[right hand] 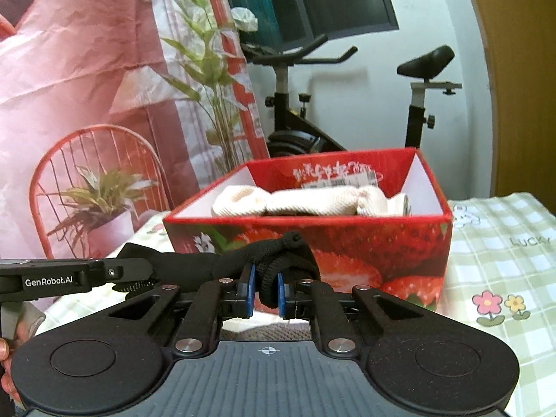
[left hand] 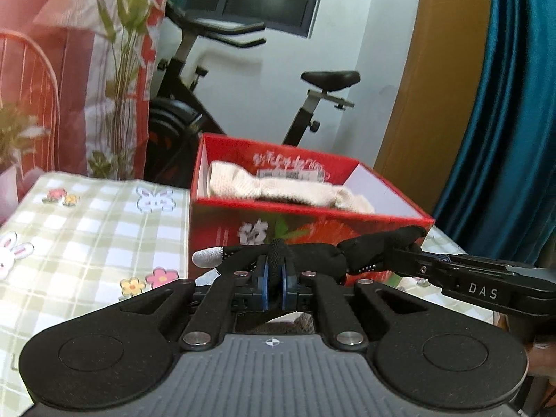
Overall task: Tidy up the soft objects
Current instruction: 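Lift the black glove with both tools and carry it over the box, then lower the black glove into the red box and open both tools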
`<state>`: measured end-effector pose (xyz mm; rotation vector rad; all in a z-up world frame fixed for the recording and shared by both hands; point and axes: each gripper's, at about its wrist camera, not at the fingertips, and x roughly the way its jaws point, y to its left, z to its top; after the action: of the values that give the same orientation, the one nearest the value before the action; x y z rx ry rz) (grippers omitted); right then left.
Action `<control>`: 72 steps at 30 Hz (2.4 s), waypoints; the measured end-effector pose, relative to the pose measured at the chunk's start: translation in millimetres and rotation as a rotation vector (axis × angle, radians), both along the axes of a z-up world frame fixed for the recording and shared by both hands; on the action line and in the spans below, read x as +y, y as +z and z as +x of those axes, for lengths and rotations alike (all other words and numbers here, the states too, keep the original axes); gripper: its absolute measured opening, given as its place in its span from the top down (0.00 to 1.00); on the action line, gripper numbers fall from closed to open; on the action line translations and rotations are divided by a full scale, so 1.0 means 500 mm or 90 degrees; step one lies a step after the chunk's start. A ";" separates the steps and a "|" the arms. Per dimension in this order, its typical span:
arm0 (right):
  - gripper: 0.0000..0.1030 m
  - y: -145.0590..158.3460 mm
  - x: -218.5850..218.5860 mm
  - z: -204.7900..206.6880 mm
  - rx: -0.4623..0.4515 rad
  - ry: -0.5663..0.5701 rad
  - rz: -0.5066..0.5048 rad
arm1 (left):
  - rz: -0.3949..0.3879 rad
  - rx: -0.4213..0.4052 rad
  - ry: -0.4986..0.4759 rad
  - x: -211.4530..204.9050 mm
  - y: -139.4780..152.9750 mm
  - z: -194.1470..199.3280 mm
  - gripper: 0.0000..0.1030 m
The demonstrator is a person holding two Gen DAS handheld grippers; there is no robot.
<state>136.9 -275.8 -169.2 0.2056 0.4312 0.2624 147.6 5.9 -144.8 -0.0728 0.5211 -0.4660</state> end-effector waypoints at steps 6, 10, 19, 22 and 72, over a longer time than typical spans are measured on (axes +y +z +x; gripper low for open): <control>0.89 0.043 -0.005 -0.009 -0.031 0.001 0.002 | 0.006 -0.040 -0.007 -0.007 0.042 -0.009 0.93; 0.89 0.069 -0.013 0.003 -0.043 0.006 0.008 | 0.008 -0.060 -0.010 -0.013 0.064 -0.002 0.93; 0.89 0.110 -0.031 0.074 -0.060 0.007 0.005 | 0.034 -0.103 -0.021 -0.044 0.104 0.060 0.92; 0.89 0.113 -0.038 0.112 -0.052 0.003 0.000 | 0.056 -0.107 -0.028 -0.064 0.111 0.094 0.93; 0.00 0.032 -0.066 0.111 -0.020 -0.112 -0.122 | 0.128 -0.052 0.069 -0.027 0.058 0.085 0.00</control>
<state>192.6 -308.8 -153.1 0.0513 0.4023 0.0511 190.1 -7.8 -115.6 0.1104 0.4781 -0.3068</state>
